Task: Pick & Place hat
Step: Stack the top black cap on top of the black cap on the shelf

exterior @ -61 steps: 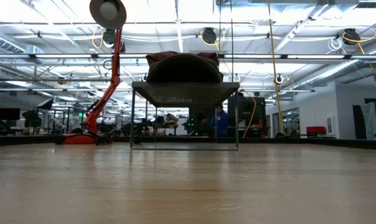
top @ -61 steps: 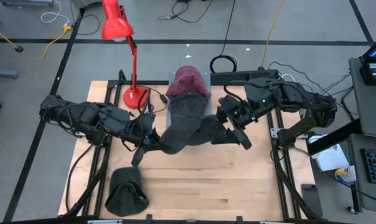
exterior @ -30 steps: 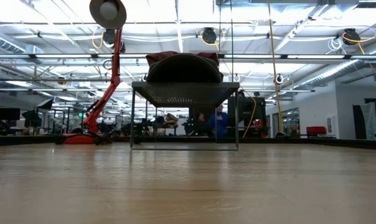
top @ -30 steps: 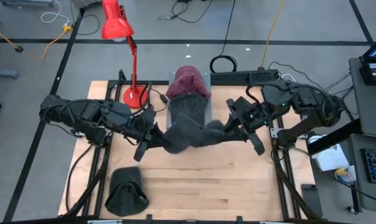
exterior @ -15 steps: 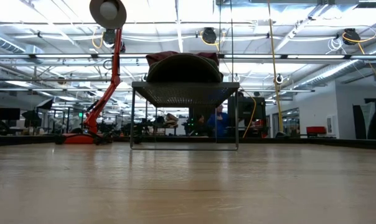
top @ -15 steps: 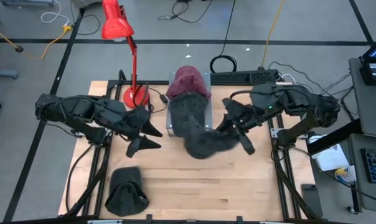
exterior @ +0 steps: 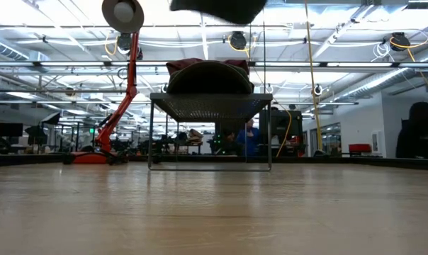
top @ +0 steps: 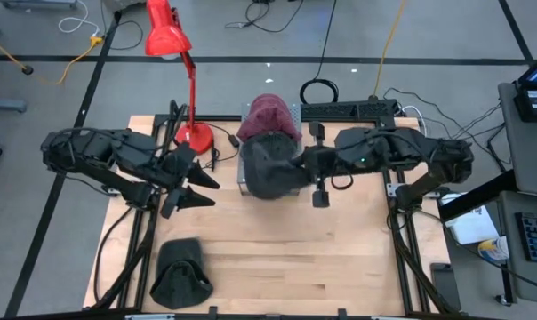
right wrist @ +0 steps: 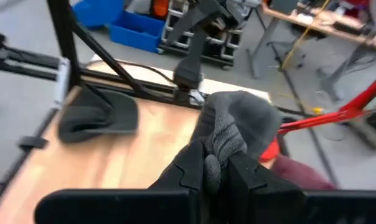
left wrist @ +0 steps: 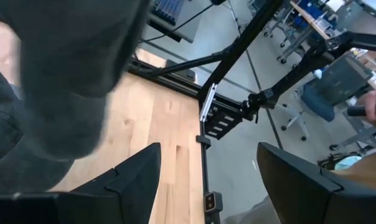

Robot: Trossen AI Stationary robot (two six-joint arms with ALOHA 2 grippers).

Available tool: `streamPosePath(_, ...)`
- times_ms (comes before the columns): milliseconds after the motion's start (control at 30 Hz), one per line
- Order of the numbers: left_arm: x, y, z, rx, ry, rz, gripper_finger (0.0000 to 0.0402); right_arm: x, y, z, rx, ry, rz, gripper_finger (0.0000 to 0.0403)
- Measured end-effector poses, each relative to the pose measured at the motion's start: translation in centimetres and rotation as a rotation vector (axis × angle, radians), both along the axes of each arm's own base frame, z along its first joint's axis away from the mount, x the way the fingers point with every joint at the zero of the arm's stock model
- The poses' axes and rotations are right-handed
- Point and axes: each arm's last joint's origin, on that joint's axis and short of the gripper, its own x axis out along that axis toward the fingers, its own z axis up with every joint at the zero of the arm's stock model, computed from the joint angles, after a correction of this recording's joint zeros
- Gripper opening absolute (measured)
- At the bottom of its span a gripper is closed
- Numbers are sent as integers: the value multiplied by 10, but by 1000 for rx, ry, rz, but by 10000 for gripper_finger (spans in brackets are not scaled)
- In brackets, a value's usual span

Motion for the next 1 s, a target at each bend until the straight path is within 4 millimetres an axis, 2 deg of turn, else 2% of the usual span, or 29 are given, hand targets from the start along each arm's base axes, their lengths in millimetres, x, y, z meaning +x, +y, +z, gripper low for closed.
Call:
streamPosePath(267,-1,0,1,-2,-3,-1,271,6,-5,-3,-43,32,-64,22)
streamPosePath(533,-1,0,0,4,-2,-4,271,31,-10,-11,15,208,-141,22)
streamPosePath(700,-2,0,-1,9,16,-6,271,36,-14,-19,108,262,-110,22)
streamPosePath(1000,-3,1,-4,22,43,-9,271,44,-25,-13,35,180,-84,22)
